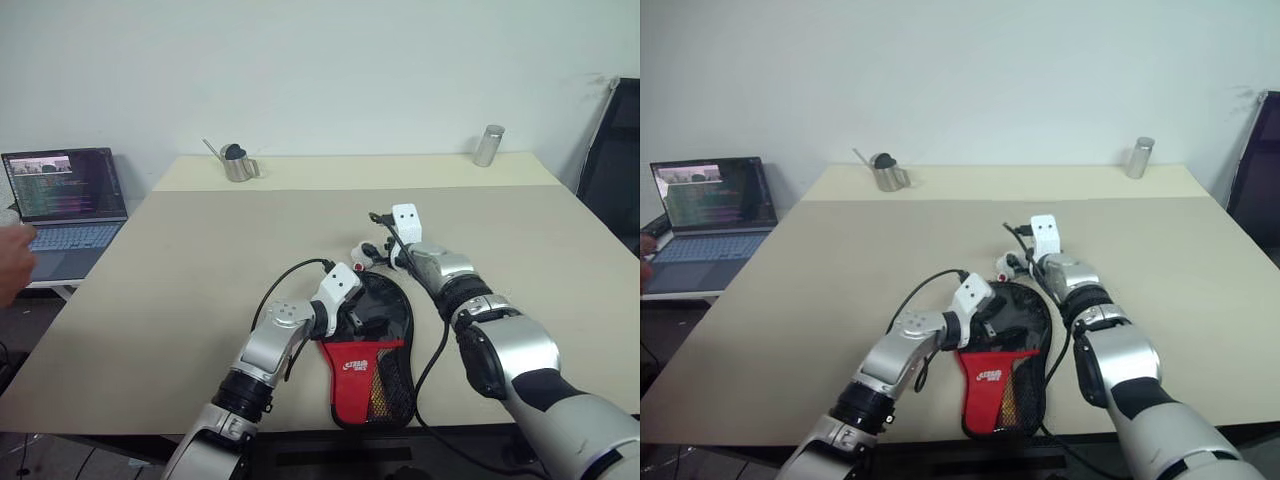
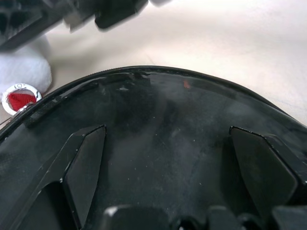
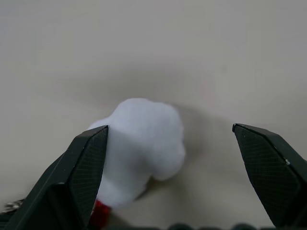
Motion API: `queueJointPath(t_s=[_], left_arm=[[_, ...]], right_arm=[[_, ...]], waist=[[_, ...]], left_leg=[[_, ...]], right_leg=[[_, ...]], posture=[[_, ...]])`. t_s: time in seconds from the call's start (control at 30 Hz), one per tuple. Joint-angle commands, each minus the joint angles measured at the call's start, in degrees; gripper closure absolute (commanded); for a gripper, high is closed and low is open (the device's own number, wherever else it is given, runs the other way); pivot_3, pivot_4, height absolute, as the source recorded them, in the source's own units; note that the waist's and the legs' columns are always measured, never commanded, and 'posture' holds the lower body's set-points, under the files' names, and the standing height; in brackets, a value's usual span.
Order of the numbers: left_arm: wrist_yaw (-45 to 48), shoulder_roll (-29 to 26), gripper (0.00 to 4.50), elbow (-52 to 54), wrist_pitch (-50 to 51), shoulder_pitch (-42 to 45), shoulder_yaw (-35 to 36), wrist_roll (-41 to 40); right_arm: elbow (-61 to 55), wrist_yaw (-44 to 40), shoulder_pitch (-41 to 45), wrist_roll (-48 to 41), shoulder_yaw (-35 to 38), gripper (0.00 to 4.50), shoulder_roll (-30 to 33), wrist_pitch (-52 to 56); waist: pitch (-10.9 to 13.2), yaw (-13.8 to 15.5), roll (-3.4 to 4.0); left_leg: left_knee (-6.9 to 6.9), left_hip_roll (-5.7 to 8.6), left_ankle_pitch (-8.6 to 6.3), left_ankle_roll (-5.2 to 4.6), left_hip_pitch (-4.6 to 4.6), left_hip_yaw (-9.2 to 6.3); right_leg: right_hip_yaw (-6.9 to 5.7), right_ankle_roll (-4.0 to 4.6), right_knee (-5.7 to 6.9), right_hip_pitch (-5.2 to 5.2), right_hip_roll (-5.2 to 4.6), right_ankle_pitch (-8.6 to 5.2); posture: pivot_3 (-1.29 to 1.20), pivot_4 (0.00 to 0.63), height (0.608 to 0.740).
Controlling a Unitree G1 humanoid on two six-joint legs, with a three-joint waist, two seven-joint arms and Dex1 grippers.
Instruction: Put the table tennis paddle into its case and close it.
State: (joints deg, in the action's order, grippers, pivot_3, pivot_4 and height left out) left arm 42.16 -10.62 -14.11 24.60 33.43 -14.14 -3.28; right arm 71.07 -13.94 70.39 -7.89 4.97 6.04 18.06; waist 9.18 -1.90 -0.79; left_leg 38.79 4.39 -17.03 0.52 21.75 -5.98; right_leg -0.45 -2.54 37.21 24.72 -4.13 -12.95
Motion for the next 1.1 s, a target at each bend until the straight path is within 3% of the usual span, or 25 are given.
queueJointPath(t_s=[0.03,0.47,0.57,0.93,1.1], left_arm=[[-0.42,0.47,0.01,-1.95,1.92,0.45,-0.84,0.29],[-1.47,0.22,0.01,-2.85,5.86,0.51,-1.53,0.75],[-1.42,0.17,0.0,-2.79,5.82,0.56,-1.74,0.82],[-1.8,0.54,0.0,-2.9,5.68,0.26,-2.35,1.04],[-1.73,0.38,0.0,-3.68,5.52,0.76,-2.39,1.17]], right_arm=[[0.53,0.85,1.52,0.09,1.45,0.0,-0.72,-1.1],[2.31,3.33,1.22,-0.15,4.4,0.0,-4.33,-0.42],[2.51,4.1,1.18,0.08,4.58,0.56,-4.29,-0.71],[2.69,5.21,0.48,0.85,5.0,4.32,-3.87,-0.91],[2.56,5.56,0.74,0.98,5.13,4.46,-3.19,-1.2]], waist=[[-0.01,0.0,0.01],[-0.06,-0.02,0.09],[-0.06,-0.05,0.09],[-0.06,-0.04,0.09],[-0.06,-0.04,0.09]], left_leg=[[0.02,0.0,0.0,0.0,-0.01,0.0],[-0.06,0.01,-0.01,-0.02,-0.72,0.01],[-0.07,0.0,-0.01,-0.01,-0.76,0.01],[-0.06,0.0,-0.01,-0.01,-0.77,0.02],[-0.06,0.0,-0.01,-0.01,-0.78,0.01]], right_leg=[[-0.01,0.0,0.01,-0.02,0.0,0.0],[0.05,0.01,0.02,-0.66,0.05,0.01],[0.06,0.01,0.06,-0.66,0.06,0.01],[0.09,0.02,0.07,-0.66,0.06,0.01],[0.09,0.02,0.07,-0.67,0.06,0.01]], posture=[[0.0,0.15,0.74],[0.0,0.15,0.74],[0.0,0.15,0.74],[0.0,0.15,0.74],[0.0,0.15,0.74]])
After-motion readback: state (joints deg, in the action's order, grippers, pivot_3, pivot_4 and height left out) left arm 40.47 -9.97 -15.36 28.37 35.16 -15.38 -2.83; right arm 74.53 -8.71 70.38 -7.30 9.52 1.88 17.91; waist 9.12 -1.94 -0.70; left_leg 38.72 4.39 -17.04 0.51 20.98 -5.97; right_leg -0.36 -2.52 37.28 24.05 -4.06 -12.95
